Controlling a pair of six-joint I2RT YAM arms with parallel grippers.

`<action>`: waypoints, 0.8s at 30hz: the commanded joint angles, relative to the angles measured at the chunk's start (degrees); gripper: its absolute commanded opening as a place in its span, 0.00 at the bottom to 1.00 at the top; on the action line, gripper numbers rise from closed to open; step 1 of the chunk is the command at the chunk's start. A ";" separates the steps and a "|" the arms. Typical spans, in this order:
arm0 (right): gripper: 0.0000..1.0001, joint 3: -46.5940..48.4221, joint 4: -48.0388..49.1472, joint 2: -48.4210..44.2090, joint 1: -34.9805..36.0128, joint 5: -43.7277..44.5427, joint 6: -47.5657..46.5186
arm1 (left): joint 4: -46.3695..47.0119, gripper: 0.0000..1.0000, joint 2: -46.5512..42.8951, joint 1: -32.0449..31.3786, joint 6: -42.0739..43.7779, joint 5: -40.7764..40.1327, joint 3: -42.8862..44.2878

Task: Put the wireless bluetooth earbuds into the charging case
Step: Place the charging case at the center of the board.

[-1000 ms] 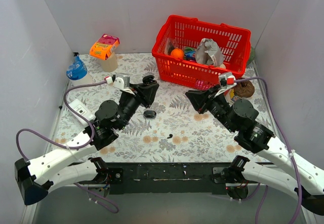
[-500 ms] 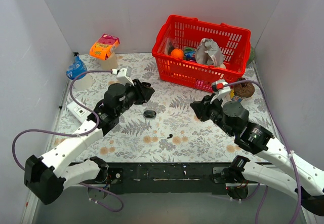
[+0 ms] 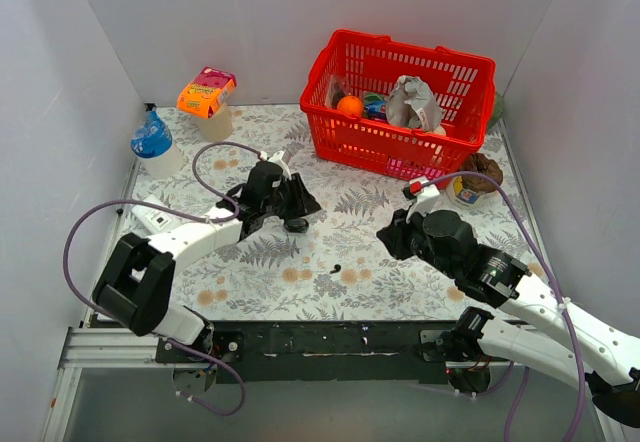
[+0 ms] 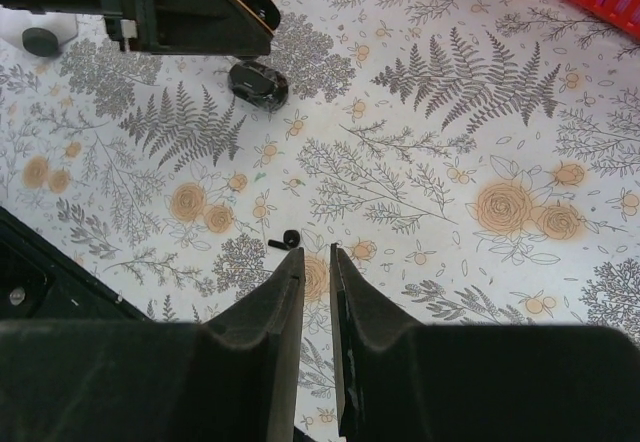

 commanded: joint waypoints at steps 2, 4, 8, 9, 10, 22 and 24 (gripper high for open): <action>0.24 -0.17 0.19 -0.46 0.09 -1.13 0.55 | 4.72 0.00 8.16 0.14 0.03 -0.66 2.50; 0.24 -0.08 0.01 -0.37 0.00 -1.31 0.64 | 4.46 0.00 12.30 0.14 -0.06 -0.31 3.82; 0.24 -0.08 -0.78 -0.45 0.00 -1.31 0.81 | 6.12 0.05 16.17 0.06 -0.58 -0.83 3.83; 0.24 -0.08 -1.22 -0.54 0.00 -1.05 0.81 | 6.56 0.08 16.61 0.06 -0.67 -0.92 3.56; 0.24 0.01 -1.48 -0.72 0.00 -0.96 0.81 | 7.00 0.11 17.14 0.06 -0.85 -1.01 3.39; 0.24 -0.43 -2.54 -1.25 0.00 0.18 0.73 | 3.51 0.81 10.38 0.15 -0.58 -4.34 1.36; 0.24 -0.35 -2.54 -1.51 0.00 0.27 0.73 | 0.79 0.83 6.97 0.06 -0.58 -7.05 2.59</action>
